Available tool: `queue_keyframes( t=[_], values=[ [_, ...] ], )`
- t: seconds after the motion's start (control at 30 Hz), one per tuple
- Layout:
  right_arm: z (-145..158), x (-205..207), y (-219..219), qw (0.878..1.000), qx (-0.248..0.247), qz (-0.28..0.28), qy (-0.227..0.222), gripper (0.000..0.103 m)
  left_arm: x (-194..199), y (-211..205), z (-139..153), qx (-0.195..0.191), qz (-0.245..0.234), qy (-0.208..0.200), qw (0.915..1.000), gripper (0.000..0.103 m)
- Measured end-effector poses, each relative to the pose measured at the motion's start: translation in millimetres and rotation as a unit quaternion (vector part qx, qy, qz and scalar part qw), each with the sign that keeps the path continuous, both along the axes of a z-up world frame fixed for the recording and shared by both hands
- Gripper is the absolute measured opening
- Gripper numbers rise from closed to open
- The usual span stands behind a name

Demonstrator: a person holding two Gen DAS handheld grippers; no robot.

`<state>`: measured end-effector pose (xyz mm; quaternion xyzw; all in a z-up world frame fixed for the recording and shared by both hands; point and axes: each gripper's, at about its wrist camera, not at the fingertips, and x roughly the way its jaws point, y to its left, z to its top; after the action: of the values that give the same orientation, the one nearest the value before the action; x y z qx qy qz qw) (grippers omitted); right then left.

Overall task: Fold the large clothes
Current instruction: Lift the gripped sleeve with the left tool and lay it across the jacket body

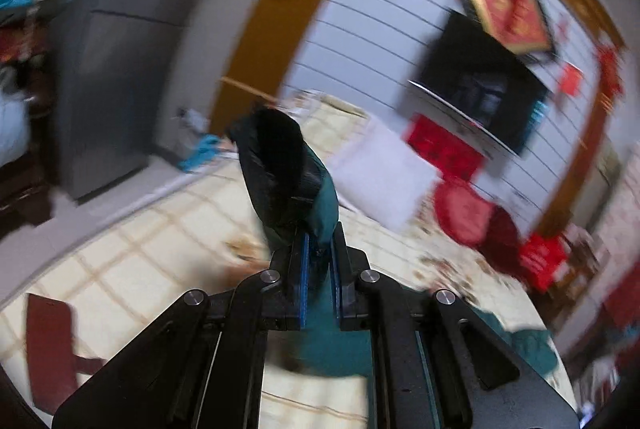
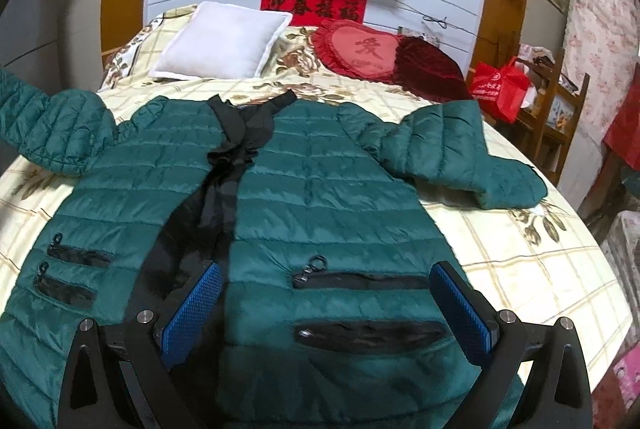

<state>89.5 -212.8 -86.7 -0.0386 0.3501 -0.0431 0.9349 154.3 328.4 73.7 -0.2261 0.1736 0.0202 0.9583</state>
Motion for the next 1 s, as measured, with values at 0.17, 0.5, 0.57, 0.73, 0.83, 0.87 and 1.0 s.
queue_keyframes(
  t=[0.17,0.5,0.57,0.73,0.83,0.87,1.0],
  values=[
    [1,-7,-21,1.000,0.002,-0.020,0.001,0.103,17,-107,-6,0.013,-0.117,-0.003,0.9930,0.008],
    [0,-9,-49,0.999,0.018,-0.044,0.006,0.103,82,-252,-110,-0.042,-0.214,0.080,0.9728,0.008],
    [-1,-8,-52,0.999,0.017,-0.043,0.008,0.103,90,-264,-129,-0.052,-0.219,0.091,0.9700,0.008],
    [3,-1,-57,0.998,0.050,-0.030,-0.002,0.103,96,-273,-158,-0.063,-0.222,0.123,0.9651,0.008],
    [16,20,-49,0.999,0.047,-0.013,-0.019,0.103,98,-278,-164,-0.079,-0.223,0.149,0.9602,0.008],
    [21,29,-47,0.998,0.050,-0.015,-0.021,0.103,99,-280,-167,-0.076,-0.226,0.162,0.9576,0.008],
    [35,80,-37,0.992,0.124,0.000,0.008,0.102,101,-290,-171,-0.053,-0.237,0.183,0.9525,0.008]
  ],
)
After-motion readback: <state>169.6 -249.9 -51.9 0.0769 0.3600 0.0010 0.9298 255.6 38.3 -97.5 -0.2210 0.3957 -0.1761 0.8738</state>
